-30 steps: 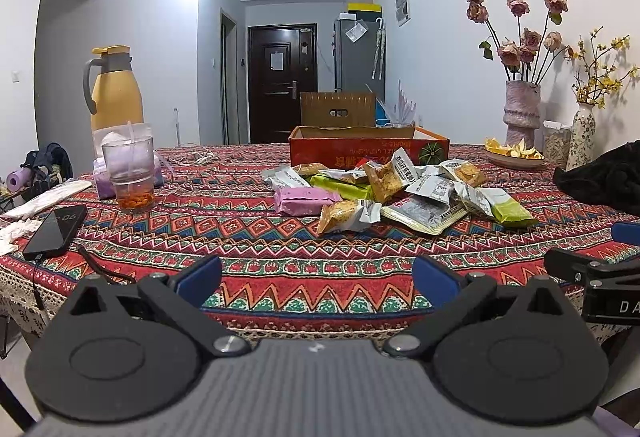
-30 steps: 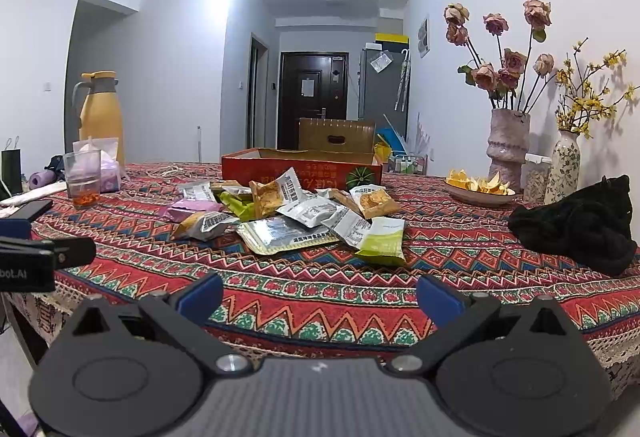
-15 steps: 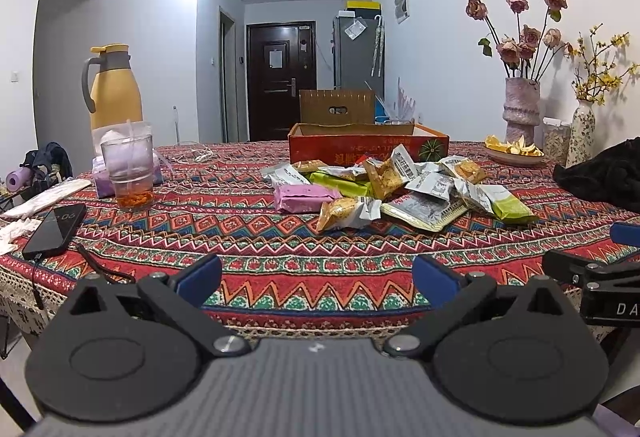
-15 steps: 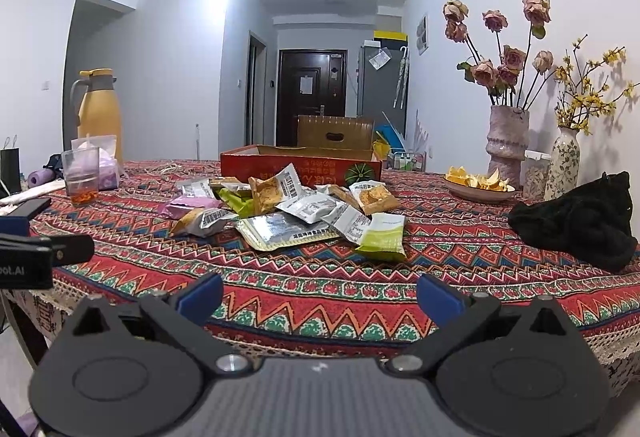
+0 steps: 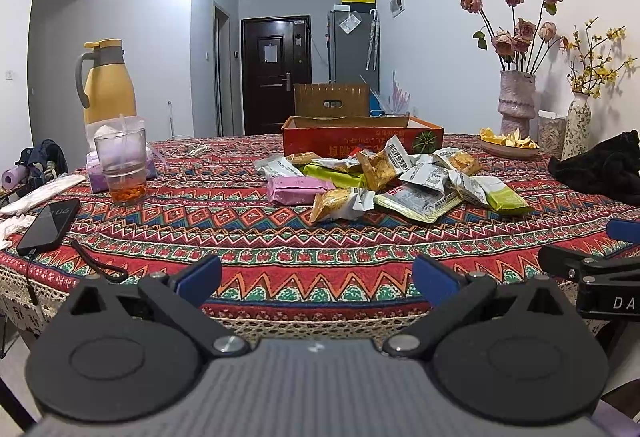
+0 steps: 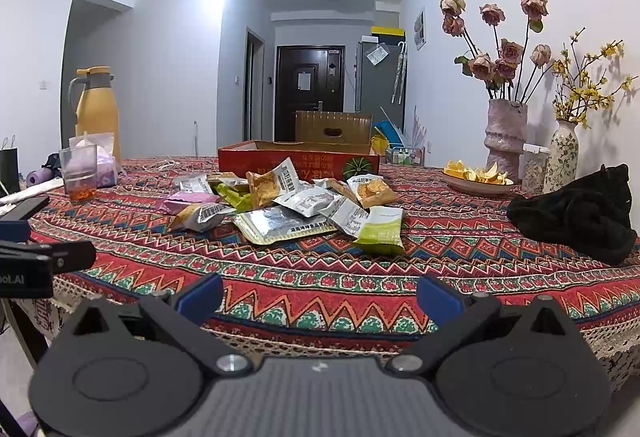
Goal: Organize snacks
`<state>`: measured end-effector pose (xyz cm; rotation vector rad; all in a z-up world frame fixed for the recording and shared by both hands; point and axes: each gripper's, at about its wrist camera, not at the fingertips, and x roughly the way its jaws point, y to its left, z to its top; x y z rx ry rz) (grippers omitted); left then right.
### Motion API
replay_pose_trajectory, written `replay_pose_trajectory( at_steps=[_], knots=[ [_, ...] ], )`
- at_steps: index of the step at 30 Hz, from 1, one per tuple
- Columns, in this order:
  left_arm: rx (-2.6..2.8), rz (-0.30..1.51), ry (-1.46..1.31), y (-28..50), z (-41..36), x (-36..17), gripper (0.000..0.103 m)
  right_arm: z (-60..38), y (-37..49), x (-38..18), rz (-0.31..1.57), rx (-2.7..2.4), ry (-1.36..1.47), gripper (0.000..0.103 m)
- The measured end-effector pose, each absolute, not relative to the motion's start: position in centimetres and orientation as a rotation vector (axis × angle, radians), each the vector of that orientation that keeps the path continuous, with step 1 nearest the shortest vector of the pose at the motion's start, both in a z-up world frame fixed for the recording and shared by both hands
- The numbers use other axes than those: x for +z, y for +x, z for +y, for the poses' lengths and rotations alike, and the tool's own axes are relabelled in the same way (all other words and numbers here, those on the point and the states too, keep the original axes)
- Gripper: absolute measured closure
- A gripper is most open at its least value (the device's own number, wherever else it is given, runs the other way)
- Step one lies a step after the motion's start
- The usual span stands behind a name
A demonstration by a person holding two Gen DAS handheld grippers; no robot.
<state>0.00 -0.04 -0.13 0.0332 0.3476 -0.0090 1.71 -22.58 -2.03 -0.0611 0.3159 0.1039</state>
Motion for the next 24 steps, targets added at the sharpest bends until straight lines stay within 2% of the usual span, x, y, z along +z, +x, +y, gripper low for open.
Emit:
replay_pose_trajectory(
  at_steps=[24],
  knots=[
    [-0.01, 0.356, 0.038, 0.23, -0.49, -0.26, 0.0, -22.66, 1.73, -2.33, 0.325, 0.108, -0.054, 0.0]
  ],
)
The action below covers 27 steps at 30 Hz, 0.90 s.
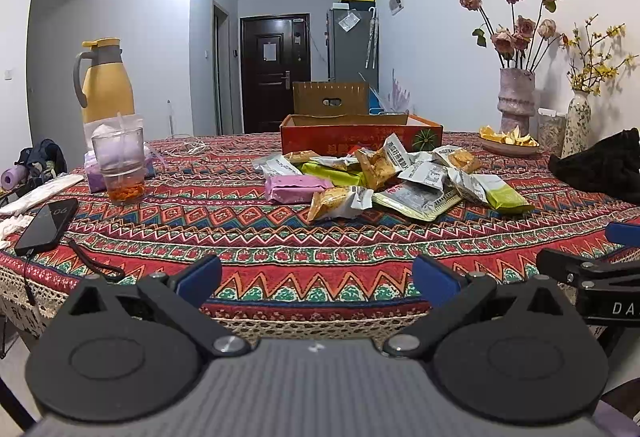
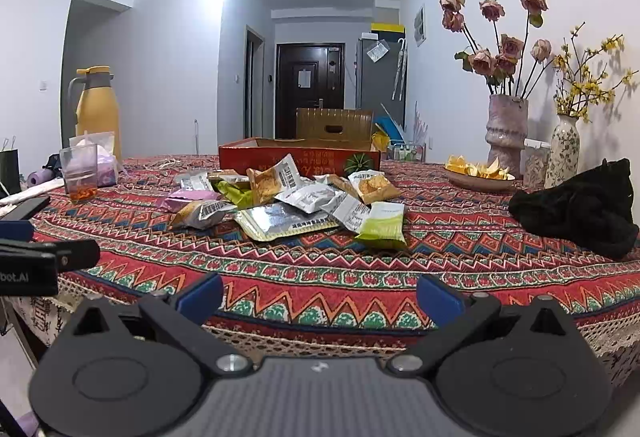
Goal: Organize snacks
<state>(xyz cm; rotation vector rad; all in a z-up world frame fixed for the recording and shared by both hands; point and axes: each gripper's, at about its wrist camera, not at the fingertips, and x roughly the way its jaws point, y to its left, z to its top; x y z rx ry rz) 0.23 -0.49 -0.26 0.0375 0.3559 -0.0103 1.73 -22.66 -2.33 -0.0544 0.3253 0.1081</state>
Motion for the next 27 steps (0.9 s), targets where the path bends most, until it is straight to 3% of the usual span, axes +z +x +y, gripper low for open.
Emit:
replay_pose_trajectory(
  at_steps=[27],
  knots=[
    [-0.025, 0.452, 0.009, 10.1, 0.3, 0.7, 0.0, -23.6, 9.9, -1.5, 0.382, 0.075, -0.011, 0.002]
  ],
)
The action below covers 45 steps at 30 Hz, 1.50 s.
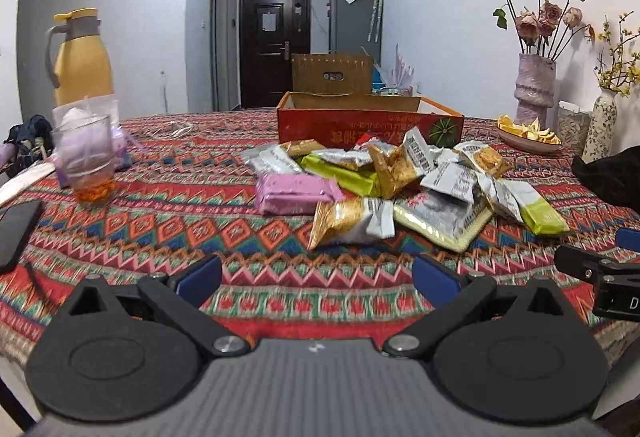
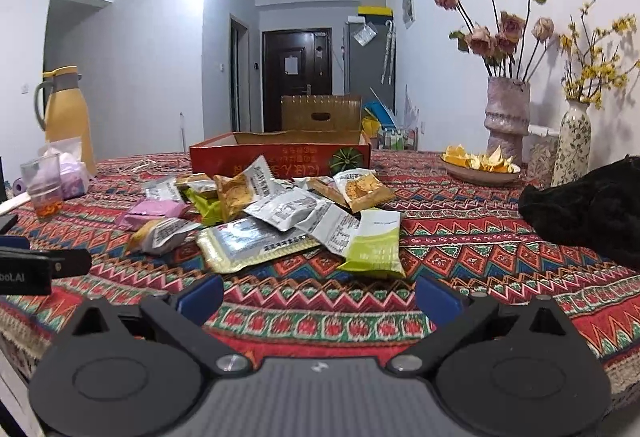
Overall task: Organize snacks
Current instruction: 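Grasp a gold snack bag with the left tool while the right tool grasps a white packet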
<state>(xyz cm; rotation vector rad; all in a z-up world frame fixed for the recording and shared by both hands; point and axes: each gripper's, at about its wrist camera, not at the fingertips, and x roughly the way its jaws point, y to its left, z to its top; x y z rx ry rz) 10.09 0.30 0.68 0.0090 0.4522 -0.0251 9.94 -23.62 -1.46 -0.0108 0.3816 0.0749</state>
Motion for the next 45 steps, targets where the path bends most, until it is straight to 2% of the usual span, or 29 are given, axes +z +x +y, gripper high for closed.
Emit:
replay_pose_trajectory(
  at_steps=[2, 5, 7, 9, 13, 16, 18, 22, 27, 31, 33, 34, 36, 42, 45],
  knots=[
    [-0.042, 0.464, 0.006, 11.5, 0.2, 0.9, 0.0, -24.2, 11.3, -1.2, 0.398, 0.066, 0.01, 0.003],
    [-0.064, 0.489, 0.003, 13.8, -0.2, 1.0, 0.001, -24.8, 13.3, -1.0, 0.42, 0.057, 0.023, 0.015],
    [-0.083, 0.503, 0.005, 15.4, -0.5, 1.0, 0.005, -25.2, 14.7, -0.8, 0.433, 0.053, 0.029, 0.02],
    [-0.099, 0.525, 0.001, 16.8, -0.7, 0.8, 0.007, -25.5, 16.0, -0.7, 0.441, 0.061, 0.039, 0.03],
    [-0.095, 0.577, -0.014, 19.5, -0.8, 0.2, 0.007, -25.9, 18.7, -0.6, 0.469, 0.13, 0.111, 0.039],
    [-0.099, 0.599, -0.023, 20.9, -0.5, -0.2, 0.016, -26.2, 21.2, -0.6, 0.492, 0.155, 0.186, 0.042],
    [-0.111, 0.621, -0.043, 21.8, -0.2, -0.5, 0.025, -26.2, 22.8, -0.7, 0.502, 0.151, 0.217, 0.045],
    [-0.119, 0.676, -0.072, 23.1, 0.2, -1.1, 0.03, -25.8, 26.0, -1.3, 0.547, 0.101, 0.187, 0.046],
    [-0.118, 0.678, -0.033, 23.3, 0.0, -1.3, 0.053, -24.8, 26.8, -1.4, 0.564, 0.085, 0.047, 0.045],
    [-0.131, 0.68, -0.05, 23.3, 0.3, -1.2, 0.057, -24.1, 26.9, -1.5, 0.574, 0.14, 0.008, 0.048],
    [-0.132, 0.68, -0.046, 23.2, 0.3, -1.1, 0.072, -24.3, 27.0, -1.6, 0.593, 0.119, 0.004, 0.048],
    [-0.133, 0.678, -0.044, 23.0, 0.3, -1.0, 0.072, -24.4, 26.8, -1.5, 0.597, 0.099, -0.006, 0.046],
    [-0.135, 0.667, -0.041, 22.6, 0.3, -0.8, 0.072, -24.5, 26.5, -1.5, 0.613, 0.06, -0.054, 0.036],
    [-0.144, 0.633, -0.025, 21.9, -0.2, 0.0, 0.072, -26.2, 27.1, -1.4, 0.621, 0.14, 0.046, 0.039],
    [-0.142, 0.61, -0.016, 21.3, -0.3, 0.7, 0.072, -25.6, 28.7, -2.0, 0.675, 0.147, 0.003, 0.038]
  ],
)
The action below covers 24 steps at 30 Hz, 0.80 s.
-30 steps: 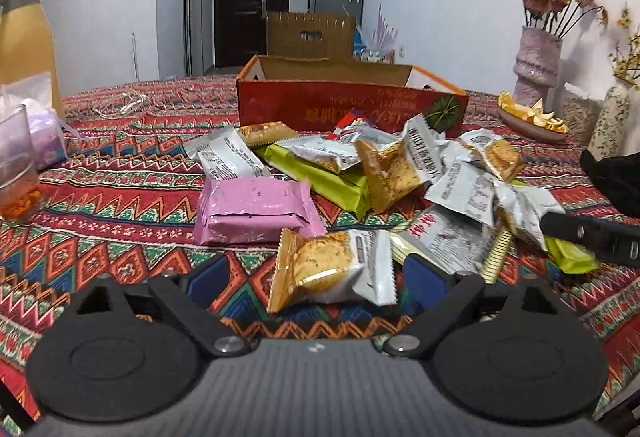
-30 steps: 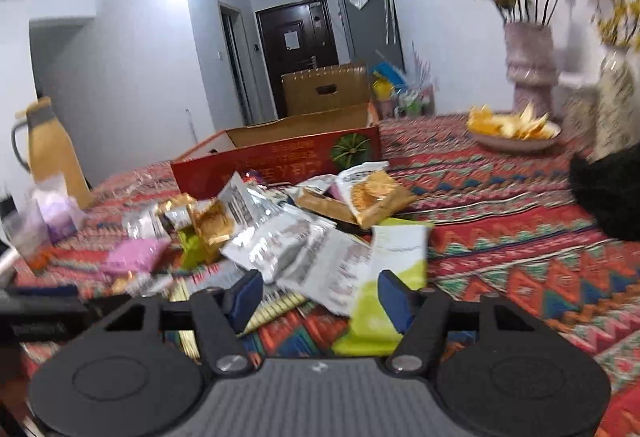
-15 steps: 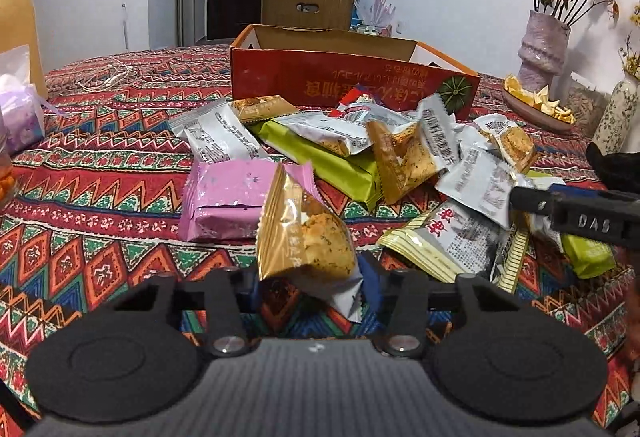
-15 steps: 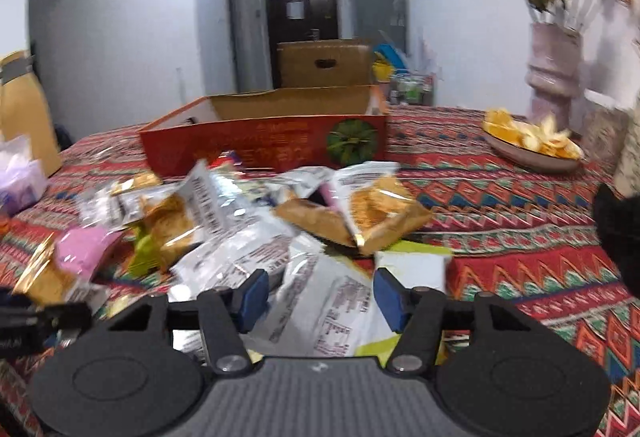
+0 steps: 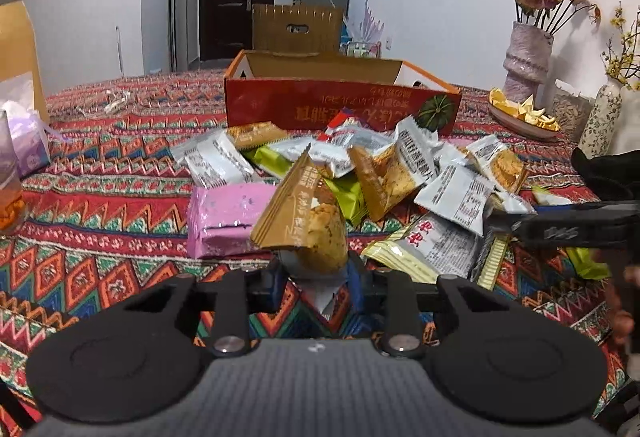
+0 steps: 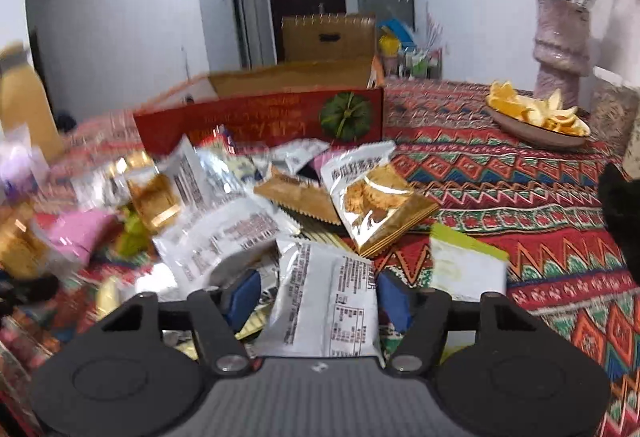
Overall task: Organize snacks
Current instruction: 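Grasp a gold snack bag with the left tool while the right tool grasps a white packet, then carry both packets into the cardboard box and open both tools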
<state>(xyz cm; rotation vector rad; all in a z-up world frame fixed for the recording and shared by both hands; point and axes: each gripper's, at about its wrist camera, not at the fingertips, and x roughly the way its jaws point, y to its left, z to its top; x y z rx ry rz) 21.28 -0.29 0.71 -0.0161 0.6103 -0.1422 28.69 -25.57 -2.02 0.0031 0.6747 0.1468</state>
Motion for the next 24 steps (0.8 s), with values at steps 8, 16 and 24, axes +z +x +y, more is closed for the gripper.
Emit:
replay_pose_trajectory(
  at_steps=[8, 16, 24],
  knots=[
    [-0.095, 0.584, -0.024, 19.6, 0.4, 1.8, 0.072, -27.4, 27.0, -1.5, 0.669, 0.158, 0.08, 0.055],
    [-0.117, 0.551, -0.013, 18.4, -0.6, 2.8, 0.073, -26.7, 21.6, 1.1, 0.547, 0.173, 0.089, 0.056],
    [-0.112, 0.535, 0.011, 19.7, -0.4, 3.9, 0.073, -26.3, 22.0, 2.3, 0.515, 0.179, 0.069, 0.055]
  ],
)
